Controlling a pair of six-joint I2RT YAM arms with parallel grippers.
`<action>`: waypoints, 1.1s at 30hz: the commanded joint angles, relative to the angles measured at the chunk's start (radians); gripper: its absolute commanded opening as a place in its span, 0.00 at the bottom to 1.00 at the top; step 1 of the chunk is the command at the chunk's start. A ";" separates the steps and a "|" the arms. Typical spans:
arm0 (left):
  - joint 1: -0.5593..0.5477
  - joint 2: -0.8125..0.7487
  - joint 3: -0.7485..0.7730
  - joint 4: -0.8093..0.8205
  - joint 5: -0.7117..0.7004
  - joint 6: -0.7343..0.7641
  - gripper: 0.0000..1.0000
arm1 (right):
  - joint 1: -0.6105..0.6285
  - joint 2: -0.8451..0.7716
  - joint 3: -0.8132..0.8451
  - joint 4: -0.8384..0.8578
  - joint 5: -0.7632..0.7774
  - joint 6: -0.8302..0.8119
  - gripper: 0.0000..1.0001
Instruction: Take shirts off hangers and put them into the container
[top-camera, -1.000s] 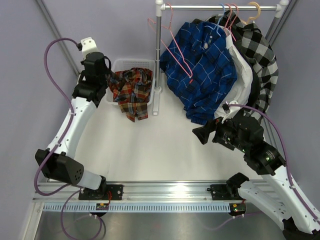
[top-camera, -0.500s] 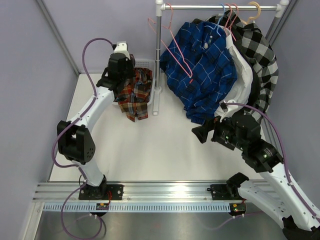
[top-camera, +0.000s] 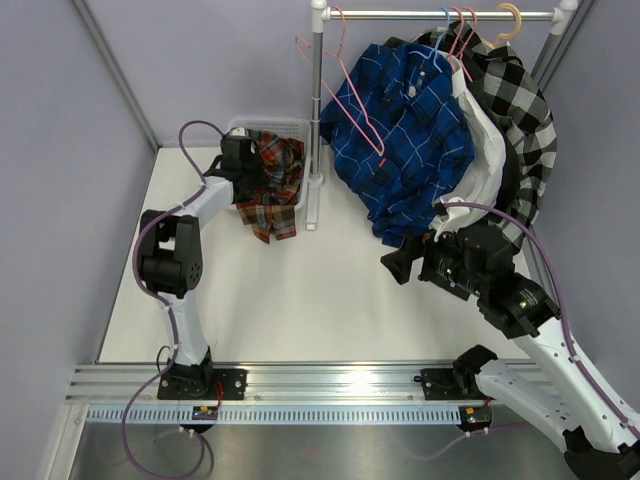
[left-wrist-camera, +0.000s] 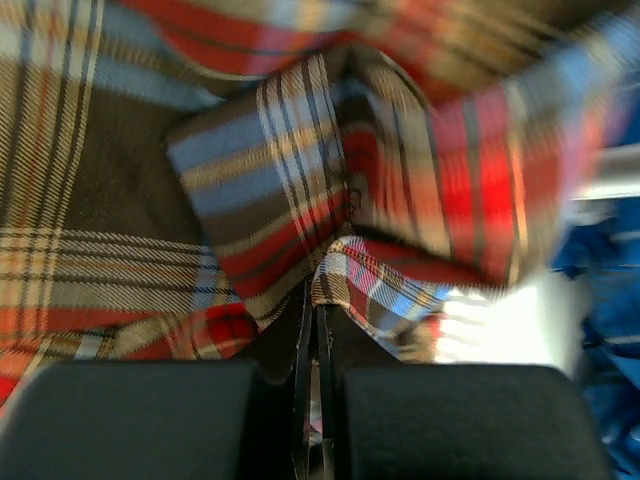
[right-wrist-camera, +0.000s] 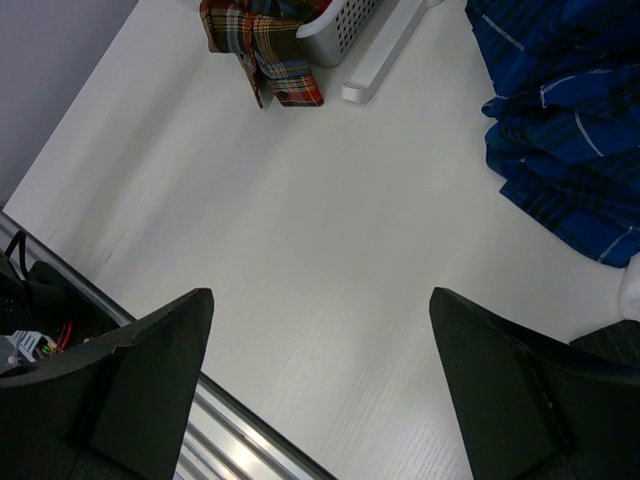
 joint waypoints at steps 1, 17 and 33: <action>-0.004 0.076 0.067 -0.055 0.093 -0.049 0.00 | -0.006 0.009 0.001 0.015 0.010 -0.004 0.99; -0.002 0.052 0.135 -0.218 0.025 0.017 0.44 | -0.004 0.007 -0.001 0.016 0.008 -0.004 0.99; -0.055 -0.557 -0.143 -0.215 -0.033 0.012 0.99 | -0.004 -0.016 0.001 0.027 -0.001 -0.002 0.99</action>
